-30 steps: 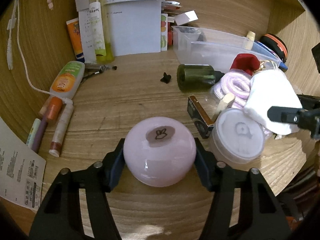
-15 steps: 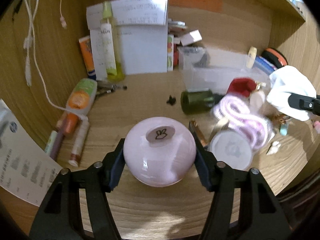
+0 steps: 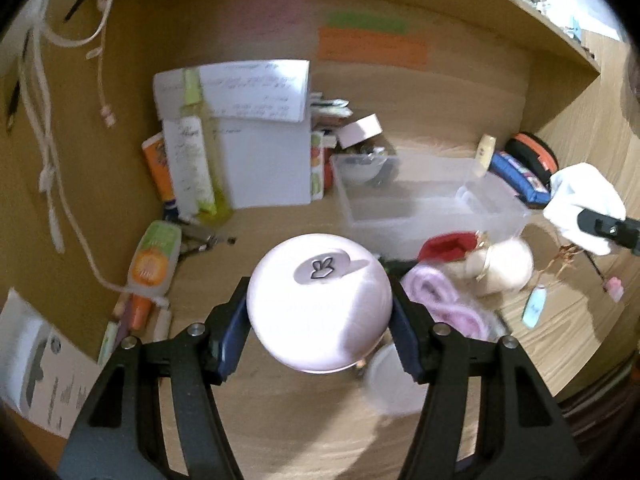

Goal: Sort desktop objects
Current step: 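Carry the pink ball in the left tool while the right tool carries the white cloth toward the clear box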

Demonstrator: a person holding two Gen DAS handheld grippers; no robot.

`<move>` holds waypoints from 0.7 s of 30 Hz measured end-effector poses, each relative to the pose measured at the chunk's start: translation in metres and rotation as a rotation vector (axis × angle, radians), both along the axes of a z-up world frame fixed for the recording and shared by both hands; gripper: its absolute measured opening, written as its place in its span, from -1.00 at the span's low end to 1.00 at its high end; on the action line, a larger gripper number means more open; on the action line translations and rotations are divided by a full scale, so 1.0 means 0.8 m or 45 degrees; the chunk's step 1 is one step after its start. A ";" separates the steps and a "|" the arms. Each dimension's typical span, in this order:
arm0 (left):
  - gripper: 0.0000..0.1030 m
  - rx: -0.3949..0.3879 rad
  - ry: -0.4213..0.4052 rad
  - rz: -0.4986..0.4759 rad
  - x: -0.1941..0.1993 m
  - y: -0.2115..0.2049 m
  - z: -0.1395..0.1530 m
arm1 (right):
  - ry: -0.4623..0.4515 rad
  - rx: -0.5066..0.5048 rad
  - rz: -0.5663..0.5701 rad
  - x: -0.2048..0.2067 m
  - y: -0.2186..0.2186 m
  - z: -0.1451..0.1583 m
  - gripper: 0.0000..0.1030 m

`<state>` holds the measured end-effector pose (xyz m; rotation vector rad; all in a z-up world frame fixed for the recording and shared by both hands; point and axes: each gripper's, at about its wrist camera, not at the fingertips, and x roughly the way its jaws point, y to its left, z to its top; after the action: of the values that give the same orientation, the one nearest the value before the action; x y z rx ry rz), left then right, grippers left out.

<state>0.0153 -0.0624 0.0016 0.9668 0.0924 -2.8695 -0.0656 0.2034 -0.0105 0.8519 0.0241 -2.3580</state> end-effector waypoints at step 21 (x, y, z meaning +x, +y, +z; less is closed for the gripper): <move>0.21 -0.020 -0.060 -0.137 -0.150 0.027 0.036 | 0.029 -0.004 -0.008 -0.104 -0.005 0.008 -0.25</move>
<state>-0.1051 -0.0409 0.0305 1.0677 0.0146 -2.9369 -0.1484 0.1991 -0.0039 0.8248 0.0272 -2.3733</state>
